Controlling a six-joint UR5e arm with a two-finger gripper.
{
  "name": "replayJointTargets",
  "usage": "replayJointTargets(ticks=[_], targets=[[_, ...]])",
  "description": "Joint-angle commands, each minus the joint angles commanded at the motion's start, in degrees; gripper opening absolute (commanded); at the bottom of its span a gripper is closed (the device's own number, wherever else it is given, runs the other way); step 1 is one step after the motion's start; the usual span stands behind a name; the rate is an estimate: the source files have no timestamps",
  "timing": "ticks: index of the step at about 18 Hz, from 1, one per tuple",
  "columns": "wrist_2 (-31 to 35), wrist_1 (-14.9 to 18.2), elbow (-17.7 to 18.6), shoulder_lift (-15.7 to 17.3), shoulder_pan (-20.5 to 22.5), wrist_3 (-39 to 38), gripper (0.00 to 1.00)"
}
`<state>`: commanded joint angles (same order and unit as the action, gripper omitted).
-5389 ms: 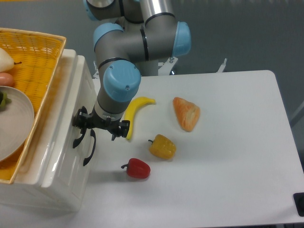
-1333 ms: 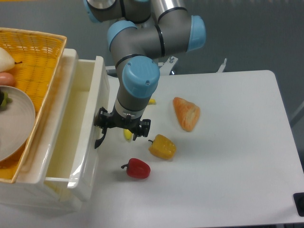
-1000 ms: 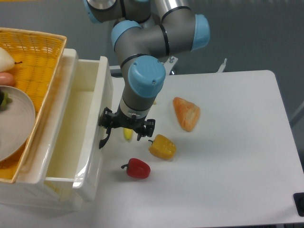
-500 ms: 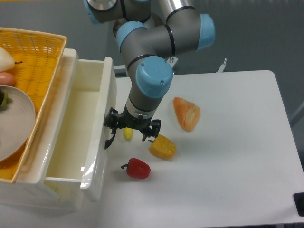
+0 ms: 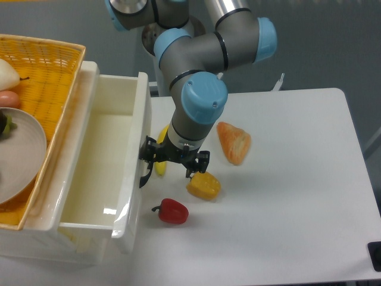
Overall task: Slide the top white drawer open
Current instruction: 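Pull the upper drawer outward from the cabinet by its handle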
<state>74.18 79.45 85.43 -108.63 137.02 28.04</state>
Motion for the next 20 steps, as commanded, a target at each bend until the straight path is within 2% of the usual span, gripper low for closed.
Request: replayJointTargets(ticks=[20], targets=[[0.00,0.09,-0.26,-0.09,2.46,1.85,1.00]])
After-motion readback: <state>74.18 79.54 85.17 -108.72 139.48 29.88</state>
